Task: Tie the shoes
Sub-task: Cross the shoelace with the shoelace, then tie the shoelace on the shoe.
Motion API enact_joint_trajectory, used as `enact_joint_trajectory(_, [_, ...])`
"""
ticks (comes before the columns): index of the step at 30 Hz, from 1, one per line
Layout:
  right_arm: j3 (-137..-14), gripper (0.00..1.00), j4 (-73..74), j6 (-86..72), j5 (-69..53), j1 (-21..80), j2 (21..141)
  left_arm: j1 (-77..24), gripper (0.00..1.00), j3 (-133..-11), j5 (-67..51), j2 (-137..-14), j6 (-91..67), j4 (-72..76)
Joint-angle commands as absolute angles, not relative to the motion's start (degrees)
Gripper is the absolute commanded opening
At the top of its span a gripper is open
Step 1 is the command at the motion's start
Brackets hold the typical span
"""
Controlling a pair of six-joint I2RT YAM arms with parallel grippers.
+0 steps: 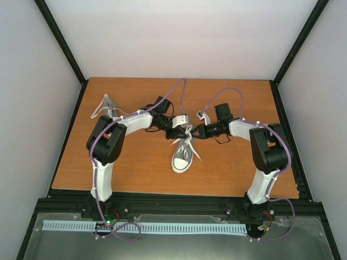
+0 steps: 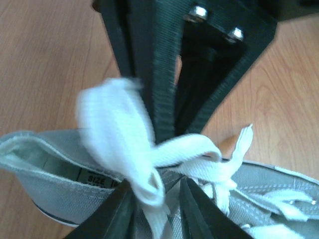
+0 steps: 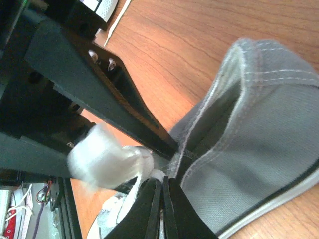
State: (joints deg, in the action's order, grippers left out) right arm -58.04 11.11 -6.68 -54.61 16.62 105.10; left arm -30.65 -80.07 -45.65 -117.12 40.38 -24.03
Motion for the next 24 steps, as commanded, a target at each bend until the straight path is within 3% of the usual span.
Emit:
enact_joint_trajectory(1, [-58.4,0.03,12.5,-4.8,-53.9,15.7,103.3,-30.9,0.36,-83.0,-47.1,-117.5,41.9,-24.5])
enact_joint_trajectory(4, [-58.5,0.03,12.8,-4.6,-54.3,15.7,103.7,-30.9,0.46,-85.4,-47.7,-117.5,41.8,-27.2])
enact_joint_trajectory(7, [-58.3,0.03,12.7,-4.7,-54.9,15.8,103.8,-30.9,0.48,-88.7,-49.4,-117.8,41.6,-31.6])
enact_joint_trajectory(12, [-58.3,0.03,12.7,-4.7,-55.1,16.1,103.4,-31.1,0.49,-93.8,-52.9,-118.9,40.4,-36.0])
enact_joint_trajectory(24, [-59.7,0.03,14.0,-3.7,-53.8,18.1,103.3,-32.3,0.49,-96.4,-49.2,-121.7,30.9,-33.8])
